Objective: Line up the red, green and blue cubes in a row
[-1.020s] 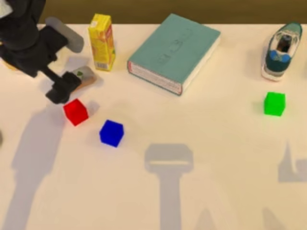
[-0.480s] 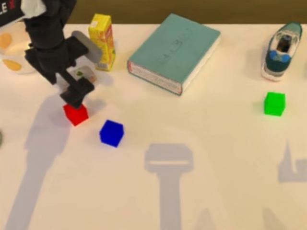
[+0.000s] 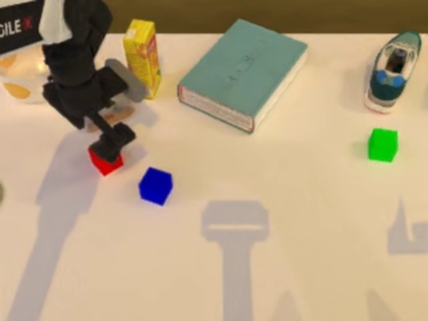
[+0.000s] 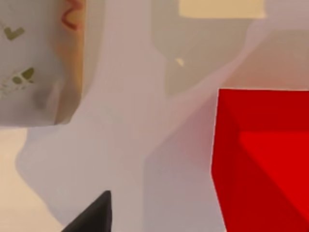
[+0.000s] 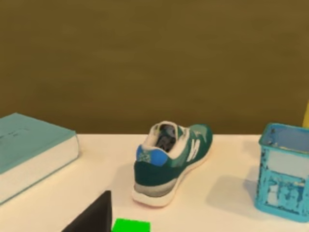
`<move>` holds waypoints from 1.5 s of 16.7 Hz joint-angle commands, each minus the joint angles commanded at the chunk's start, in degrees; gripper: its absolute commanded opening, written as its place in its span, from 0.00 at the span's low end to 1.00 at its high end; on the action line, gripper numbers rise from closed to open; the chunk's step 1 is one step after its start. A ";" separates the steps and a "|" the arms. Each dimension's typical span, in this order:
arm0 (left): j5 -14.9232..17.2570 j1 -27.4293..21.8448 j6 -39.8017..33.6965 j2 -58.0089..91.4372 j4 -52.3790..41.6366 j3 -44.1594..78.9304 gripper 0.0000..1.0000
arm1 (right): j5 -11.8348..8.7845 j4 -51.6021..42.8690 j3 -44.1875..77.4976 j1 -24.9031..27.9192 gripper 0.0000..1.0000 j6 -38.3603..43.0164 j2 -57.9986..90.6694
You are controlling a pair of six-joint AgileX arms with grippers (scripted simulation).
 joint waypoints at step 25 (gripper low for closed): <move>0.04 -0.03 0.02 4.04 9.98 -5.96 0.00 | 0.00 0.00 0.00 0.00 1.00 0.00 0.00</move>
